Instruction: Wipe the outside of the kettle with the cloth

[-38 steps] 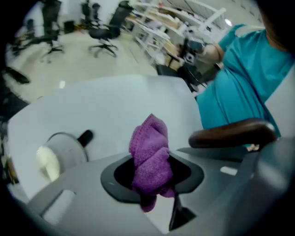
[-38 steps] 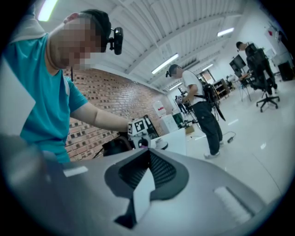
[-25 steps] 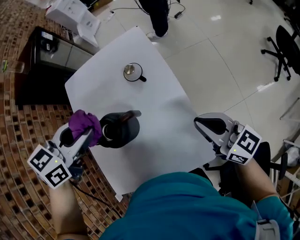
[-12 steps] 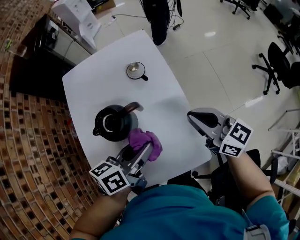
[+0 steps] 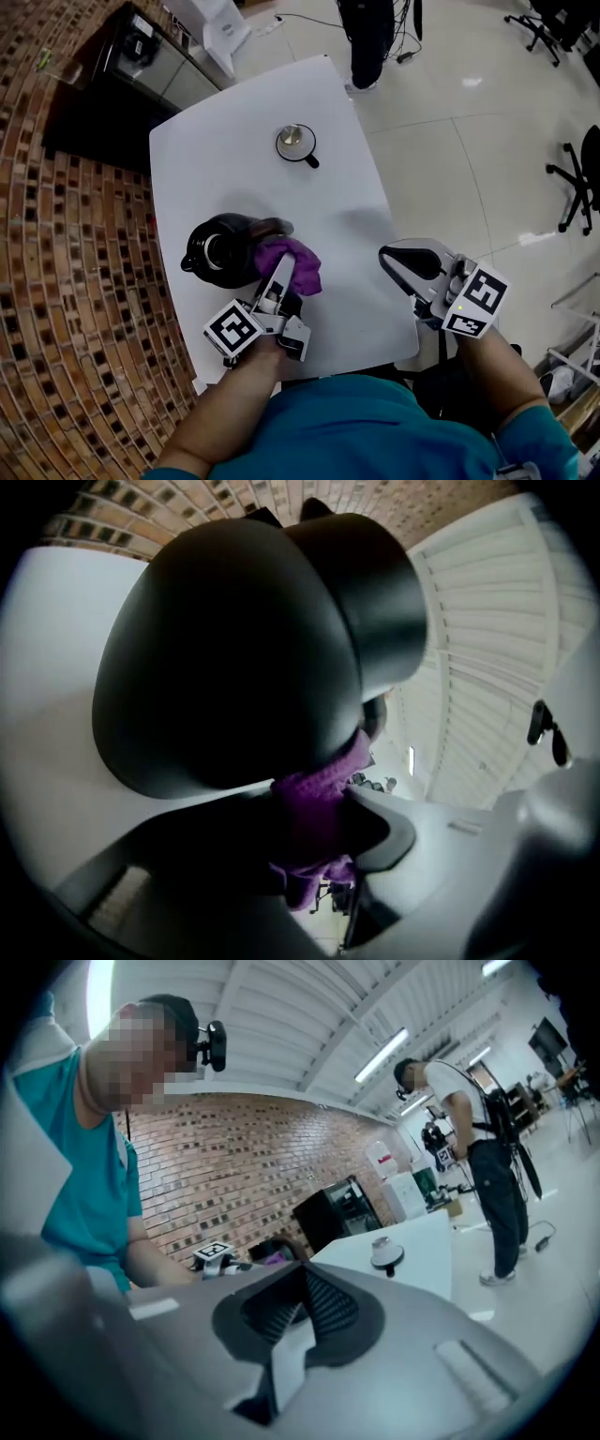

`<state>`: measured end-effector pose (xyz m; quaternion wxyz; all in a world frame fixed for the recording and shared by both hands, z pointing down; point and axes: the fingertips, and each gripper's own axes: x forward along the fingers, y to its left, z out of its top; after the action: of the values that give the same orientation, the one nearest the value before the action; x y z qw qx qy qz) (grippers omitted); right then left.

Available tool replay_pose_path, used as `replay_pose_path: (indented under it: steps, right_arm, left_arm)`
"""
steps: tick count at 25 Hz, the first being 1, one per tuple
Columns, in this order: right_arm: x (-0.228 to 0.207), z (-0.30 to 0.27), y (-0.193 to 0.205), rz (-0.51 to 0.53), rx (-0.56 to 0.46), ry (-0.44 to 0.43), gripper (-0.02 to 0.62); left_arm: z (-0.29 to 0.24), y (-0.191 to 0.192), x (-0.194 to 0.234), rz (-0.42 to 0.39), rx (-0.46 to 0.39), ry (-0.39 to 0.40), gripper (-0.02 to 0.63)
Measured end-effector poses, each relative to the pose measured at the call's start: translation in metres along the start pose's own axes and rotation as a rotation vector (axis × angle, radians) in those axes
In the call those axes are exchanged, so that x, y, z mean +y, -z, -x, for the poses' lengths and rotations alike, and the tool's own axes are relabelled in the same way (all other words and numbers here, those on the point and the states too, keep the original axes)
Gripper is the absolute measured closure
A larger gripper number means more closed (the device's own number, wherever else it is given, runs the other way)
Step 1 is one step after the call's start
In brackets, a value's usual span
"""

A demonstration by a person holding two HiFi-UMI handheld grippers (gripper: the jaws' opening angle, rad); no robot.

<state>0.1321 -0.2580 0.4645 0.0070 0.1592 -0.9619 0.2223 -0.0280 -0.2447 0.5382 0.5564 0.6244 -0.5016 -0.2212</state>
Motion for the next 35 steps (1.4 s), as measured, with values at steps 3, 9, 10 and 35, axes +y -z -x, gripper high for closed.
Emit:
replay_pose_path:
  steps: [3,9,10,35]
  right_arm:
    - [0.000,0.002,0.006,-0.030,-0.006,-0.019,0.592]
    - [-0.005,0.009,0.018,-0.066,0.001,-0.029,0.592]
    - [-0.005,0.010,0.018,-0.071,0.001,-0.030,0.592]
    - [0.053,-0.018,0.020,-0.074,0.075,-0.053,0.592]
  left_arm:
    - [-0.013,0.000,0.008,0.072,-0.029,0.006,0.451]
    - [-0.020,0.009,0.060,0.072,-0.004,-0.122,0.451]
    - [-0.021,0.011,0.065,0.084,0.002,-0.133,0.451]
    - [0.067,0.014,0.070,0.082,0.196,-0.142,0.449]
